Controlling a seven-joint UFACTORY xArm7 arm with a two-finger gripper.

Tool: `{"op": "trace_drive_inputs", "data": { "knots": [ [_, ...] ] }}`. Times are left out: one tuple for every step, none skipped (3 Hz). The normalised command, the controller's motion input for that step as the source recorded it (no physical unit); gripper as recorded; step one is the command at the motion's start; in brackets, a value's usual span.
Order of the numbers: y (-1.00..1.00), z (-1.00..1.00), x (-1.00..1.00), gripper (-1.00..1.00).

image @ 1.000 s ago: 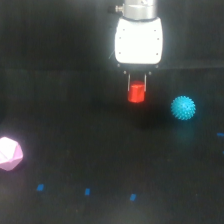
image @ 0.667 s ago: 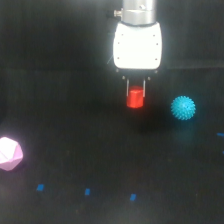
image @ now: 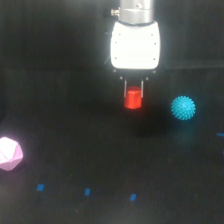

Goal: Pick up the red object from the table

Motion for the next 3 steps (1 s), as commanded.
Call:
{"op": "trace_drive_inputs", "data": {
  "knots": [
    [-0.53, 0.17, 0.21, -1.0],
    [-0.44, -0.24, -0.47, -1.0],
    [-0.22, -0.28, 0.13, -0.98]
  ]
}}
